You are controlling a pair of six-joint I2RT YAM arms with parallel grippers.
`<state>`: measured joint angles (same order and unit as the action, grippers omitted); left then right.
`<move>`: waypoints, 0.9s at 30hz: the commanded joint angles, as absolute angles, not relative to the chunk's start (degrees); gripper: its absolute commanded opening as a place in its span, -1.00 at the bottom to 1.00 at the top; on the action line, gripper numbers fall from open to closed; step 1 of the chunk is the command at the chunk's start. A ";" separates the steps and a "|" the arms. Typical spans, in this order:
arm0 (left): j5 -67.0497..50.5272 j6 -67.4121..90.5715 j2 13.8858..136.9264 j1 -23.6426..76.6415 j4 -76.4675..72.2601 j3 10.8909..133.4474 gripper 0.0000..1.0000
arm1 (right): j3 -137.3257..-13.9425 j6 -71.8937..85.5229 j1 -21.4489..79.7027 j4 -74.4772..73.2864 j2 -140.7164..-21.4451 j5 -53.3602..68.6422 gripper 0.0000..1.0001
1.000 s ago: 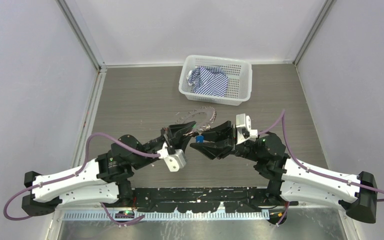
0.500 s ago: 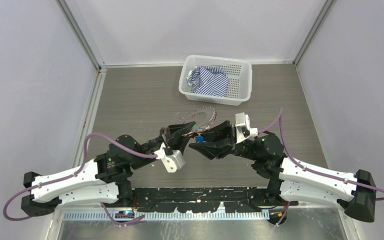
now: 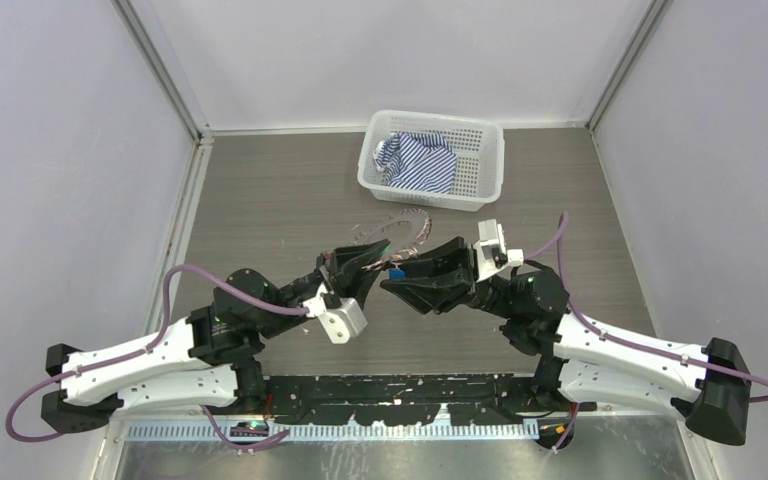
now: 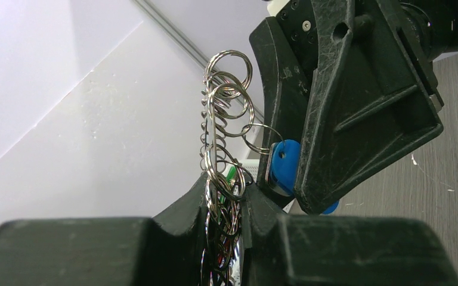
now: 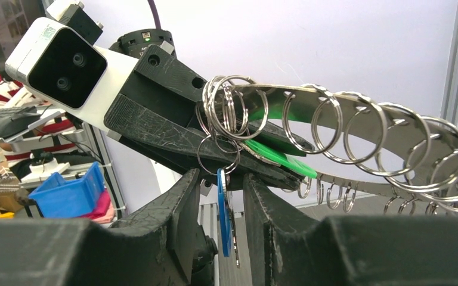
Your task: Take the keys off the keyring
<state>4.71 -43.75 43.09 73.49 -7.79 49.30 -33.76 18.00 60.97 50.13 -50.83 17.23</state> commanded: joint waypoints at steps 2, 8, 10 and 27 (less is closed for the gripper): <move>2.81 -42.98 42.34 73.78 -10.49 51.42 -0.99 | -34.62 18.79 60.15 56.42 -51.23 14.98 -0.25; 2.64 -42.93 42.44 73.83 -10.29 51.24 -0.99 | -35.32 19.28 59.81 56.43 -51.52 14.38 -0.27; 2.64 -42.90 42.35 73.78 -10.28 51.16 -0.99 | -35.42 19.34 59.77 56.43 -51.67 14.23 -0.27; 2.54 -42.76 42.38 73.82 -9.05 51.16 -0.99 | -37.84 18.29 59.46 50.14 -50.51 13.64 -0.59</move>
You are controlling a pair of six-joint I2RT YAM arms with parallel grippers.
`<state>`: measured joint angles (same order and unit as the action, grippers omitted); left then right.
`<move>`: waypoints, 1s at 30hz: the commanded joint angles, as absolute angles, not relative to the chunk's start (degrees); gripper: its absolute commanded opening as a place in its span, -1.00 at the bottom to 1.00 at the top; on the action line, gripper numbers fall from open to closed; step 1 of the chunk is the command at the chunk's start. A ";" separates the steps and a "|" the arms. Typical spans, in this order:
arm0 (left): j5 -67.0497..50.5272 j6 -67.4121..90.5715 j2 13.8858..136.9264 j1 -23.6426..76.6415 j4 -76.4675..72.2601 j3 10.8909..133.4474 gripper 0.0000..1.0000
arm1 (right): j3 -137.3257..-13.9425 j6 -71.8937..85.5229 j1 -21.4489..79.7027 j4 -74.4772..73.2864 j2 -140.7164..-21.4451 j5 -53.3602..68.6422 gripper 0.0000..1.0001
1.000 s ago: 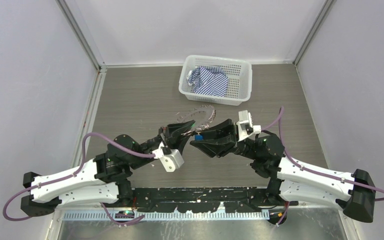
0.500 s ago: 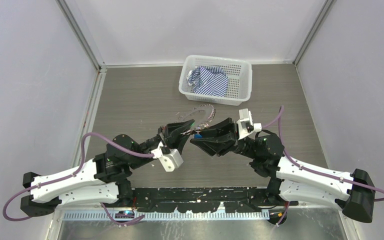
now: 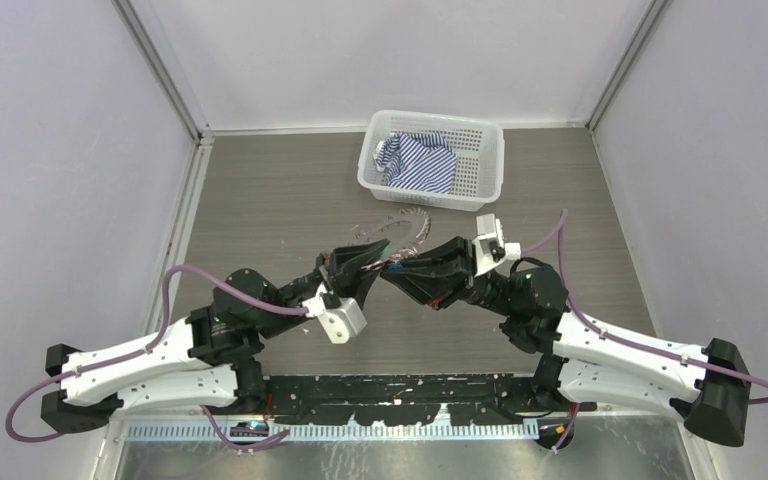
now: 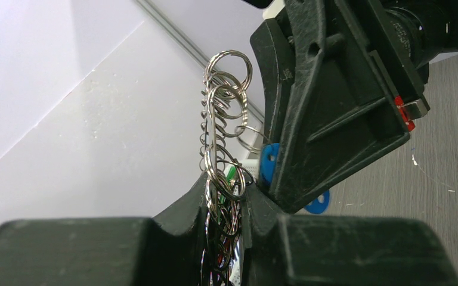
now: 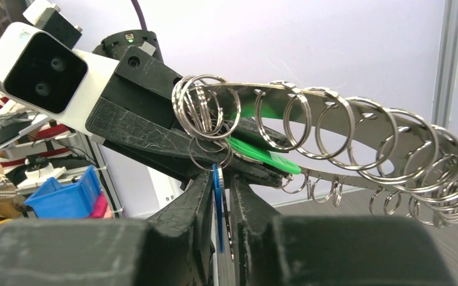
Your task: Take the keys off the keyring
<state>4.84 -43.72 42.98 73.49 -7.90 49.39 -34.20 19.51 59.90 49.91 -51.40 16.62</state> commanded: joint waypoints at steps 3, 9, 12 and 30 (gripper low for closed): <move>3.81 -42.72 42.37 73.83 -10.15 50.35 -0.99 | -38.56 17.59 59.43 46.18 -49.56 13.26 -0.96; 15.21 -39.33 43.51 73.83 -21.82 42.87 -0.99 | -47.02 15.10 59.48 16.28 -45.69 9.68 -0.98; 21.03 -36.55 45.52 73.83 -28.59 39.40 -0.99 | -53.37 17.37 59.47 0.21 -46.05 8.74 -0.98; 21.73 -19.45 49.02 73.87 -49.51 23.69 -0.99 | -90.34 16.54 59.46 -62.67 -61.96 4.23 -0.98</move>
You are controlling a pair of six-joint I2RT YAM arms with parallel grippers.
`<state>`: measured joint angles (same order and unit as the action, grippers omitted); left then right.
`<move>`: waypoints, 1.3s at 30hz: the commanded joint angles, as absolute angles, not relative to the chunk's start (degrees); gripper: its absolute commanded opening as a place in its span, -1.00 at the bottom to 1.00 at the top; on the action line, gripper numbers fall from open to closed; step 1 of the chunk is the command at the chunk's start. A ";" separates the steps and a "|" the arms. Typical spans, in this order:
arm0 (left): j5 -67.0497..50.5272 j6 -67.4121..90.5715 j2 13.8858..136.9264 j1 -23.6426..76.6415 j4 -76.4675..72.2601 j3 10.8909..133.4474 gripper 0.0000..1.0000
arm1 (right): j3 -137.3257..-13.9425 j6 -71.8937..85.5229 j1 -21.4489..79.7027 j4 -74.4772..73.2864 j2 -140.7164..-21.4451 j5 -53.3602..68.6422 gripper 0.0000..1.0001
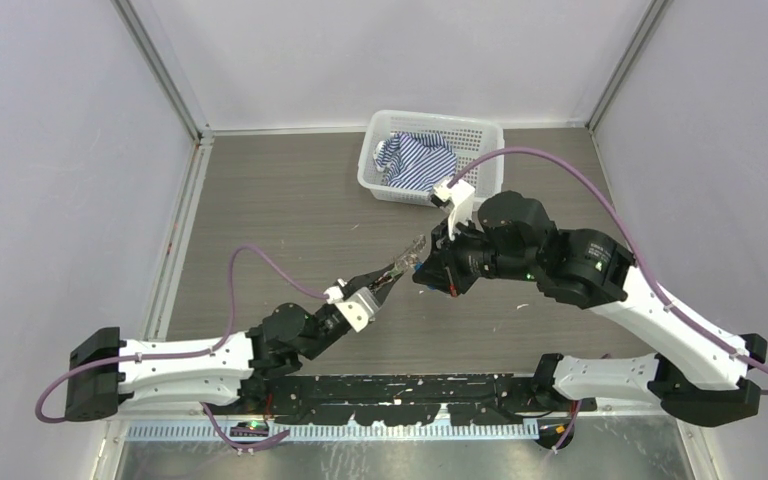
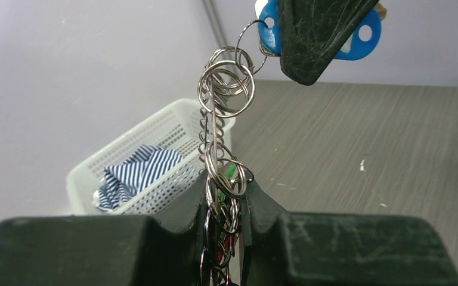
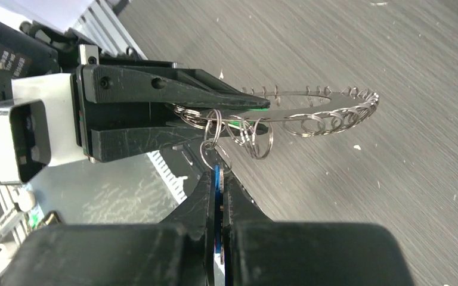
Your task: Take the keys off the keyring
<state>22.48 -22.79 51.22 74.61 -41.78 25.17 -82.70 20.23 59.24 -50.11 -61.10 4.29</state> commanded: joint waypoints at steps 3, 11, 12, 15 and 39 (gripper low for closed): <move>18.62 -18.63 48.34 73.89 -48.79 23.04 -0.99 | -95.69 14.38 59.42 -67.19 -65.12 4.70 -0.98; 12.67 -11.93 48.40 73.89 -41.61 24.23 -0.92 | -108.62 11.63 59.43 -73.69 -71.98 8.19 -0.98; 12.50 -11.13 48.55 73.88 -41.42 24.25 -0.88 | -108.87 11.67 59.45 -73.93 -72.61 8.55 -0.98; 12.31 -9.45 48.90 73.92 -41.16 24.43 -0.64 | -108.06 12.32 59.46 -73.62 -73.06 8.92 -0.98; 2.30 -10.58 45.34 73.91 -44.14 25.03 0.38 | -106.34 10.69 59.44 -73.20 -72.79 13.47 -0.98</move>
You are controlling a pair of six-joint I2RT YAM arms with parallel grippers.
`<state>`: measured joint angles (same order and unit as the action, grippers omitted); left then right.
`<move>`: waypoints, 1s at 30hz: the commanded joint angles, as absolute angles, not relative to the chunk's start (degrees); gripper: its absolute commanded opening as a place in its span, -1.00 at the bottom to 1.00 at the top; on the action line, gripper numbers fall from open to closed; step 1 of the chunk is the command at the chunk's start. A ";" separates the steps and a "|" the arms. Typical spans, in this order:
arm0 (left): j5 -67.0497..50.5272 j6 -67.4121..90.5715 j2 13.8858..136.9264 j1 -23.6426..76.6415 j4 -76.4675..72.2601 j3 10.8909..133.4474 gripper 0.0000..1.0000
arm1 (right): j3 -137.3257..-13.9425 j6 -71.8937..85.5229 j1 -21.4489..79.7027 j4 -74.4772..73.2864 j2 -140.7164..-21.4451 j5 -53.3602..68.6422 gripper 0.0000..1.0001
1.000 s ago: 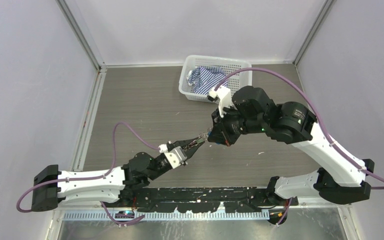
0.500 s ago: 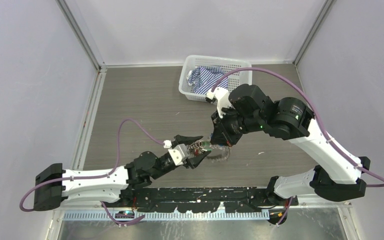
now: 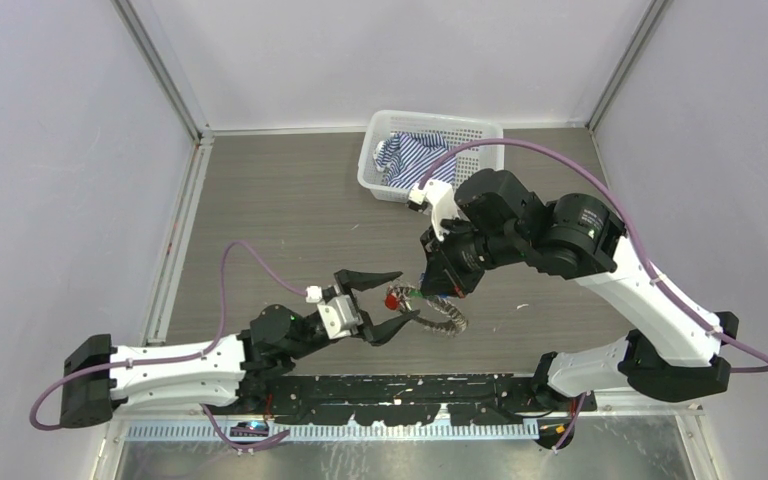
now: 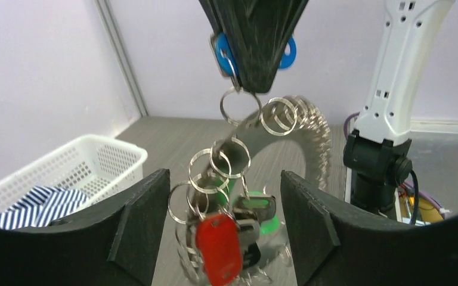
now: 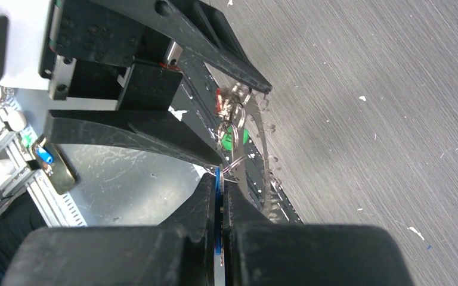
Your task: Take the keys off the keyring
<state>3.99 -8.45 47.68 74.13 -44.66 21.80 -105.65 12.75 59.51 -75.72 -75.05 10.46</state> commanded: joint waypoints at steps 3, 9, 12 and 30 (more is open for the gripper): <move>2.32 -12.93 44.17 73.91 -40.73 26.89 0.39 | -105.83 10.60 59.43 -72.96 -72.80 13.79 -0.98; 2.37 -16.46 45.95 73.92 -38.77 29.50 0.39 | -106.33 11.01 59.41 -72.24 -72.82 14.03 -0.98; 1.09 -14.51 47.94 73.91 -40.98 29.95 0.39 | -106.60 11.65 59.45 -71.95 -72.95 12.85 -0.98; 8.70 -9.20 55.44 73.91 -53.17 30.71 0.13 | -107.15 13.71 59.43 -71.49 -73.59 10.14 -0.98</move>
